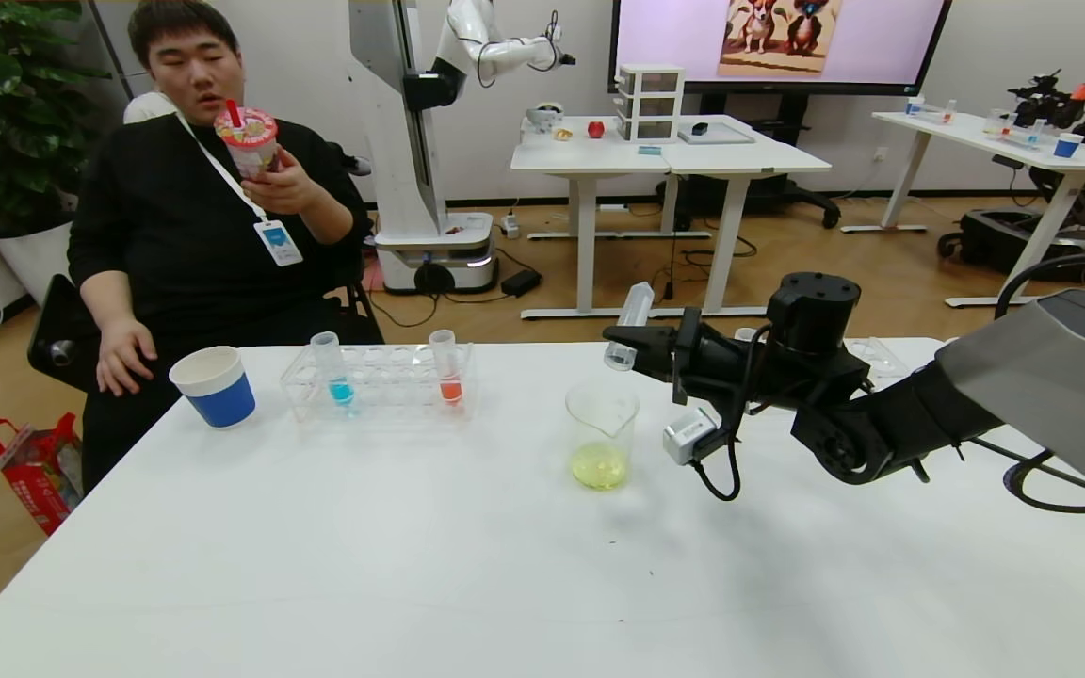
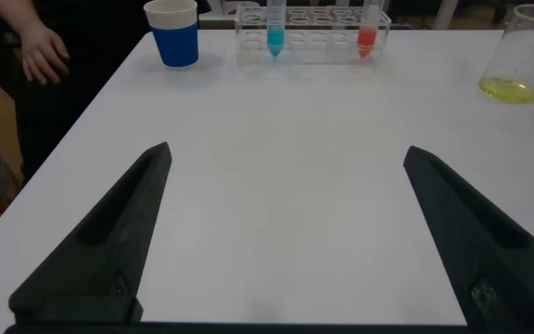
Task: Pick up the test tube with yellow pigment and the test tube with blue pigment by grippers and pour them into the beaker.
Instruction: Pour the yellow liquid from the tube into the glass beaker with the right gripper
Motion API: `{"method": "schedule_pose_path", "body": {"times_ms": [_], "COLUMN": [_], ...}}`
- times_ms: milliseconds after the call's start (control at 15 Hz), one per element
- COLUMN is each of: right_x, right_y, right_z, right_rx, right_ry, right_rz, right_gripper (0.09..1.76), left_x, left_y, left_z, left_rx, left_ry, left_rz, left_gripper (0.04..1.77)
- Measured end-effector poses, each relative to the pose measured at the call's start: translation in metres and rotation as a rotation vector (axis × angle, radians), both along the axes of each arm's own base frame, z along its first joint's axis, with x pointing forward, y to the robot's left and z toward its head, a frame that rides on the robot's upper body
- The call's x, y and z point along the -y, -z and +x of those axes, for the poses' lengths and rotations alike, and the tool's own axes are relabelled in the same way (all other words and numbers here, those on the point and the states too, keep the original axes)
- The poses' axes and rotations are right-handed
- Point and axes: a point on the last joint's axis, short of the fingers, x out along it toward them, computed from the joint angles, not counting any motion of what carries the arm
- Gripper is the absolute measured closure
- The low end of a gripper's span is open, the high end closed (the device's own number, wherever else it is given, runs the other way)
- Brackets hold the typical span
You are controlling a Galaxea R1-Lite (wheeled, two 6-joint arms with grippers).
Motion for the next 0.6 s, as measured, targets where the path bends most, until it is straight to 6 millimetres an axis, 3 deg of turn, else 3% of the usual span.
{"method": "schedule_pose_path", "body": {"times_ms": [333,600], "right_x": [0.009,0.018], "right_y": [-0.03,-0.05], "right_z": [-0.01,-0.031], "right_rx": [-0.256,-0.549], "right_ry": [0.02,0.092], "right_rz": [0.174,0.394], "right_gripper": [1.34,1.34], "left_x": [0.0,0.0], "left_y": [0.0,0.0], "left_z": [0.0,0.0], "left_rx": [0.0,0.0], "left_ry": [0.0,0.0], "left_rz": [0.0,0.0], "left_gripper": [0.06,0.06]}}
